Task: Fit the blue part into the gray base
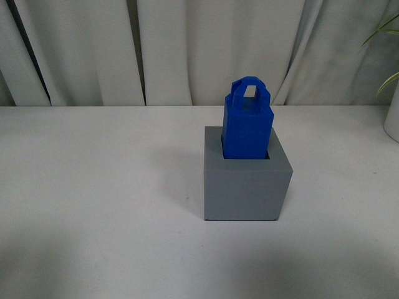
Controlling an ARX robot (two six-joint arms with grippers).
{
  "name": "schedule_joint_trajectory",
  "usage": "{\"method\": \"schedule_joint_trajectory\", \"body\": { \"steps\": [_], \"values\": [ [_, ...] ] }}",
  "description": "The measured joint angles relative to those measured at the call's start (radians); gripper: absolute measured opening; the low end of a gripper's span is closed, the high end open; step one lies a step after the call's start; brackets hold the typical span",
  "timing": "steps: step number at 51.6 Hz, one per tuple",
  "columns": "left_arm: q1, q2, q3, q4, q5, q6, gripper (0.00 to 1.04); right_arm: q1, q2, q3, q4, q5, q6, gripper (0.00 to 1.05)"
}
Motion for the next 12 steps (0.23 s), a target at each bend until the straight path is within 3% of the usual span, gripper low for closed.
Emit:
{"method": "schedule_joint_trajectory", "body": {
  "steps": [12],
  "values": [
    [0.000, 0.000, 0.000, 0.000, 0.000, 0.000, 0.99, 0.000, 0.000, 0.000, 0.000, 0.000, 0.000, 0.97]
  ]
}}
